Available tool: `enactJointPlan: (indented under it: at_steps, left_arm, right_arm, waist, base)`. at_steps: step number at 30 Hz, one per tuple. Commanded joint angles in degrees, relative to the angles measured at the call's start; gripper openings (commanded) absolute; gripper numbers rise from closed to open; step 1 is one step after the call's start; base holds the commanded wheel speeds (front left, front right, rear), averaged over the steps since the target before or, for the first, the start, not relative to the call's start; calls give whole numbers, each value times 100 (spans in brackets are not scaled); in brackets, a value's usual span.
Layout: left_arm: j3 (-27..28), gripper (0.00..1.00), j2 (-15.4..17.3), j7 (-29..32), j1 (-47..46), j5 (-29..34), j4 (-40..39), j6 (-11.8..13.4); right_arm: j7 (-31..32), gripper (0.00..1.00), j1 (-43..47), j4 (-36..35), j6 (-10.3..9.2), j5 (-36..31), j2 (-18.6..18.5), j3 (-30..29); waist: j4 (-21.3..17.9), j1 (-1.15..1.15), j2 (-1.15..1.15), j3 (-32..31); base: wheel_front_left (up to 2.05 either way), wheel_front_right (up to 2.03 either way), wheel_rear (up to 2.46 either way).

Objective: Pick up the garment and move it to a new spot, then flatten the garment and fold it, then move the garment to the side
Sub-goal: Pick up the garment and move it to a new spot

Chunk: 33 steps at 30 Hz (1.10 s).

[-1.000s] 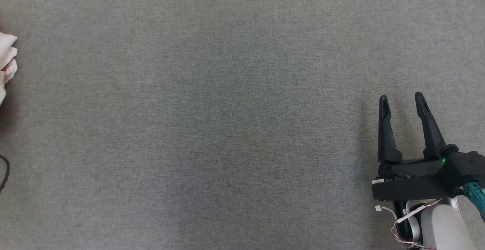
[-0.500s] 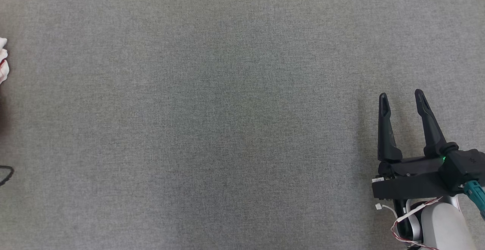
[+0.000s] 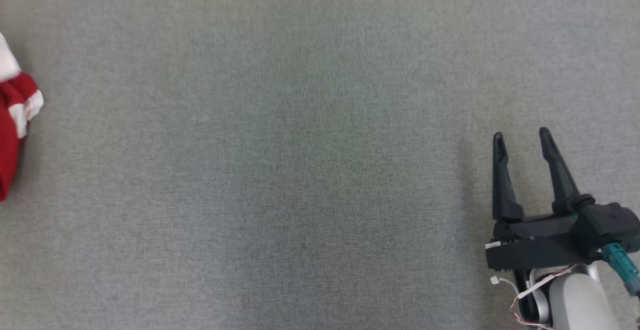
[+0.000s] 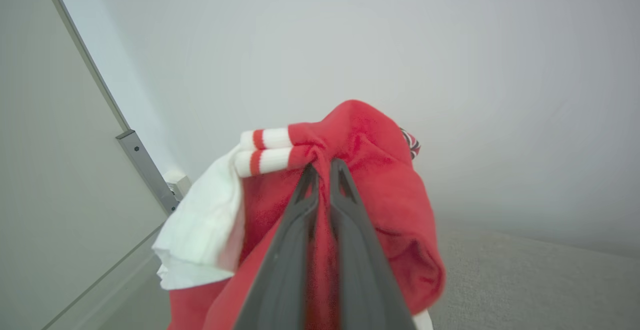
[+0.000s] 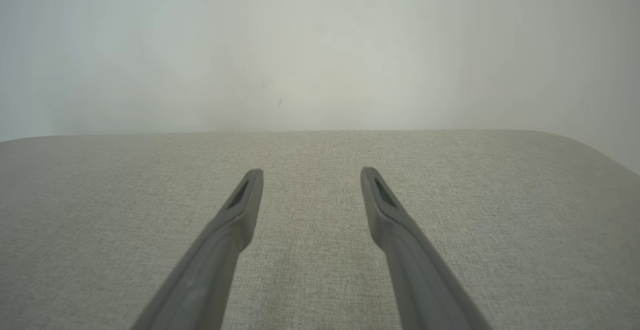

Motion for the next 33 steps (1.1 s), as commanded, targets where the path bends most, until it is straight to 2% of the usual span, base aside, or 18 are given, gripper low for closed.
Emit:
enactJointPlan:
  at_steps: [1,7,14,19,22,23,28,33]
  left_arm:
    - [-41,0,36,-117,-171,43,-135,-46]
    - [-349,0,-66,-136,-622,183,-957,-136]
    - [-737,0,-357,317,-821,169,-2252,-237]
    - [-1130,0,-846,718,-652,44,-3183,-255]
    - [-1363,0,-1202,872,-357,-30,-3674,-171]
    - [-1363,0,-1202,872,-357,-30,-3674,-171]
    - [-1797,0,-1799,923,276,-74,-4087,6]
    - [-2103,0,-2157,808,942,-123,-3947,101]
  right_arm:
    - [-30,100,58,42,-12,13,45,31]
    - [-134,100,113,322,-12,100,129,94]
    - [-269,100,131,617,-12,239,213,159]
    - [-343,100,115,815,-12,315,241,243]
    - [-365,100,119,903,-12,372,247,274]
    - [-365,100,119,903,-12,372,247,274]
    - [-378,100,155,994,-12,468,251,267]
    - [-383,100,177,975,-12,534,255,316]
  waist:
    - [32,0,0,-208]
    - [-112,0,0,-596]
    - [-485,0,0,-845]
    - [-882,0,0,-962]
    - [-1151,0,0,-1008]
    - [-1151,0,0,-1008]
    - [-1518,0,0,-1023]
    - [-1730,0,0,-968]
  base:
    - [0,0,0]
    - [0,0,0]
    - [0,0,0]
    - [0,0,0]
    - [0,0,0]
    - [0,0,0]
    - [0,0,0]
    - [0,0,0]
